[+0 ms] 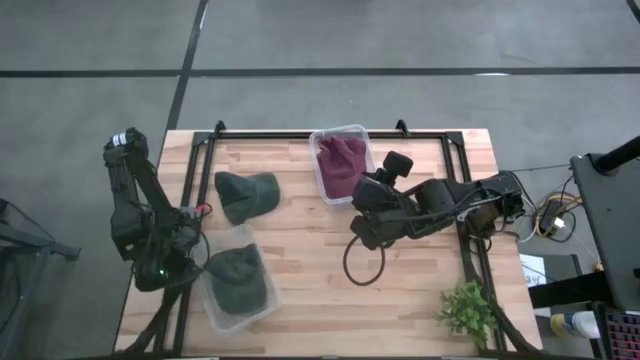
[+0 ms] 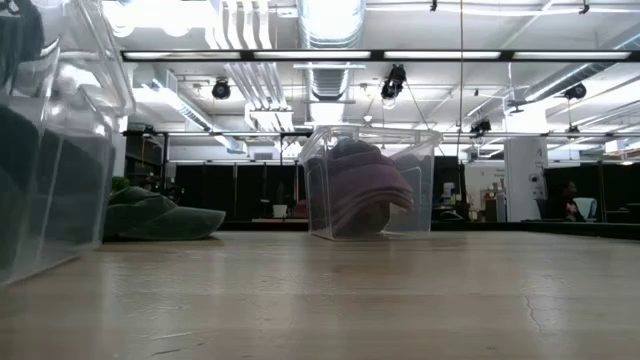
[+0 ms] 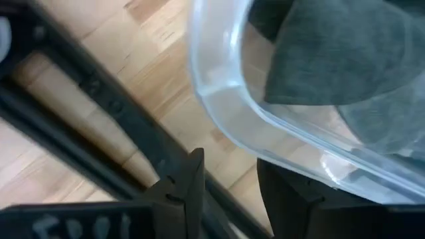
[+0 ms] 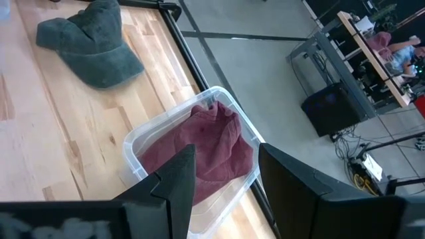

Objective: Pick & Place hat
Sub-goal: Adjust the bottom transparent bin, then put the green cap into the bottom transparent bin

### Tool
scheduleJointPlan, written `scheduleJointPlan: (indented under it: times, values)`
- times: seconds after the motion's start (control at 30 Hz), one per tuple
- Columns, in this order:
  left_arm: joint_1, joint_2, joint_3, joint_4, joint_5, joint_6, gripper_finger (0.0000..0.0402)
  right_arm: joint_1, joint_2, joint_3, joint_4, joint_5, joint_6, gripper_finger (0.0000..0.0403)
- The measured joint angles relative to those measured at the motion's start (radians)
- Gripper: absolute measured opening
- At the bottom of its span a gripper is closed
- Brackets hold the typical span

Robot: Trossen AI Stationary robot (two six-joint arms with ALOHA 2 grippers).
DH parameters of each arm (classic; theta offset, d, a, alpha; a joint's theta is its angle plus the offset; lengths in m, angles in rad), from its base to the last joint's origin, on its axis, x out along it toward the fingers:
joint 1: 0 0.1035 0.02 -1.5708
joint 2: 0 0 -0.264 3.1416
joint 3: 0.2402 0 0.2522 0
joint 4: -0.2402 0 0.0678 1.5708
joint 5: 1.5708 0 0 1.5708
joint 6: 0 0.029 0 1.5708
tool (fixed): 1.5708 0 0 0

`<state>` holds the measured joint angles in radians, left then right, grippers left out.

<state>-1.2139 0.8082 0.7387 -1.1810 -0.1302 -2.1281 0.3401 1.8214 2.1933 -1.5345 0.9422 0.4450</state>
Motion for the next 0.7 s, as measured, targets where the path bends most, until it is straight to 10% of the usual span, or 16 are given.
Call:
scheduleJointPlan:
  times: [0.7]
  values:
    - [0.175,0.071,0.058,0.109,0.077,0.193,0.0131,-0.001,0.0,0.0,-0.003,0.0,-0.003,0.016]
